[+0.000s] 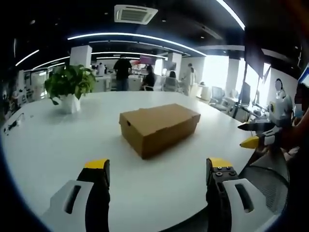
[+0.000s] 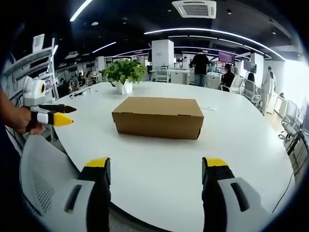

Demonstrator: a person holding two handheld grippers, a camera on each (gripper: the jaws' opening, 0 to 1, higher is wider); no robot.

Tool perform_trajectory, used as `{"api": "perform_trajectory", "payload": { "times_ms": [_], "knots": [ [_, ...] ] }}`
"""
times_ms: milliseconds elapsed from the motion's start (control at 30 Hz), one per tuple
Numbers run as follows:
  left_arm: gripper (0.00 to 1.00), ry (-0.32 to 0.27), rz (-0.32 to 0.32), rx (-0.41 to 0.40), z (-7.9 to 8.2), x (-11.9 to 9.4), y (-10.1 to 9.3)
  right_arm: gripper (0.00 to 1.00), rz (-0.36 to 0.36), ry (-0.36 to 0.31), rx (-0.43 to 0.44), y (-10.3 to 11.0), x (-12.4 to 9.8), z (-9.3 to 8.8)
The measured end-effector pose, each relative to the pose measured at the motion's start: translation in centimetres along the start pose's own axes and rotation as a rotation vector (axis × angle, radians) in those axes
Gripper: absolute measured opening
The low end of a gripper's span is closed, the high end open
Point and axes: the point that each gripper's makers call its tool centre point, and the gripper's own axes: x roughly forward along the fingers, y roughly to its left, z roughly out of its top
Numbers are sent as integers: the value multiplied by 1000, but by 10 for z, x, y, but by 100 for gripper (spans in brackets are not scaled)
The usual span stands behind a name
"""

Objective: Operate the shoe box by opening the lid, removing the specified soft item, and placing it in the target area until the item is outside and the box remains undamaged.

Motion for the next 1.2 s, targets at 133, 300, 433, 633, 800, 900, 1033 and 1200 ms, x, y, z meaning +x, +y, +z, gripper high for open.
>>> {"api": "perform_trajectory", "payload": {
  "times_ms": [133,300,433,633,800,900,1033,1200],
  "knots": [
    [84,-5,1,12,11,11,5,73,-10,-17,-8,-11,9,12],
    [85,-13,-11,43,27,31,13,73,-22,-24,-56,-36,28,28],
    [86,-9,-23,73,34,48,20,74,-19,-7,-117,-60,49,39],
    [86,32,-59,105,28,81,25,74,-11,27,-173,-93,83,45],
    [87,52,-75,121,25,101,25,74,17,47,-207,-106,109,50],
    [87,52,-89,146,24,111,26,73,37,62,-223,-110,121,48],
    [87,62,-117,165,21,124,31,73,80,73,-232,-115,138,45],
    [87,98,-124,178,16,138,42,72,108,88,-238,-120,153,42]
  ]
}}
